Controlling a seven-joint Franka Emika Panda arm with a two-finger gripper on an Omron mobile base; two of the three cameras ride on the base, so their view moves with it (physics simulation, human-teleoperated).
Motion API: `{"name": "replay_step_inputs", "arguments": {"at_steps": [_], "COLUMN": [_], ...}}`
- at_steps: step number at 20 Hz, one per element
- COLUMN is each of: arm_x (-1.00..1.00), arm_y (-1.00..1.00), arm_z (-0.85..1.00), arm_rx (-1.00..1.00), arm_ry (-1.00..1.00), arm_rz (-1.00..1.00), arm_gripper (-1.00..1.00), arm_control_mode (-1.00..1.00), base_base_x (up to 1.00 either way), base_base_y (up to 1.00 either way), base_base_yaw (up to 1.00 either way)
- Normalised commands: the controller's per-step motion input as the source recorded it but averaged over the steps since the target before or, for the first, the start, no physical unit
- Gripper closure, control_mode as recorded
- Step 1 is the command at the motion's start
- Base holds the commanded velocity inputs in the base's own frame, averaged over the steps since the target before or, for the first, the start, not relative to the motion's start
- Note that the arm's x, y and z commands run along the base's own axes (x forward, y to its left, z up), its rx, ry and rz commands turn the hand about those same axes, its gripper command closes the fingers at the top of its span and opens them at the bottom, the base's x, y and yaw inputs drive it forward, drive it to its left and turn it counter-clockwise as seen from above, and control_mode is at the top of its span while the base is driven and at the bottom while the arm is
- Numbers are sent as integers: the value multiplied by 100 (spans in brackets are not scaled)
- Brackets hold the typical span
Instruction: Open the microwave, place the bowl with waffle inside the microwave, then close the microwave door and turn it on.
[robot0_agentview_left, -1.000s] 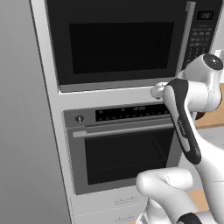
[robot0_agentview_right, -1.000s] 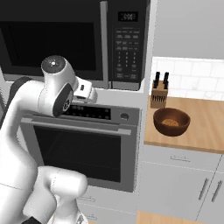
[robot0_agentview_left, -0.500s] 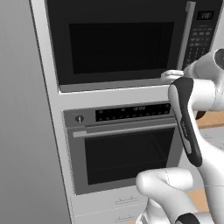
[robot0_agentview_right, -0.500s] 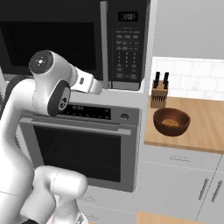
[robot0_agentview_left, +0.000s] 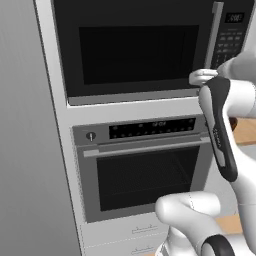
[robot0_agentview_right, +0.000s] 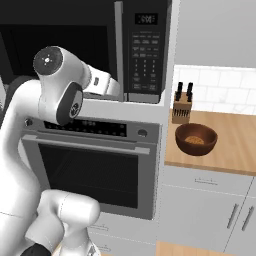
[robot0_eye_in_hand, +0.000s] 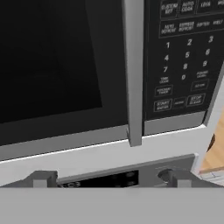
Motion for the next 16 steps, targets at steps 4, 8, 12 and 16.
{"name": "replay_step_inputs", "arguments": {"at_steps": [4, 8, 12, 16], "arm_x": [22, 30, 31, 43], "arm_y": [-19, -32, -27, -1], "arm_z": [-4, -1, 0, 0], "arm_rx": [-8, -6, -1, 0], "arm_ry": [-11, -1, 10, 10], "arm_rz": [2, 0, 0, 0], "arm_gripper": [-100, -100, -100, -100], "arm_control_mode": [-100, -100, -100, -100], "base_base_x": [0, 0, 0, 0], "base_base_y": [0, 0, 0, 0], "base_base_yaw": [0, 0, 0, 0]}}
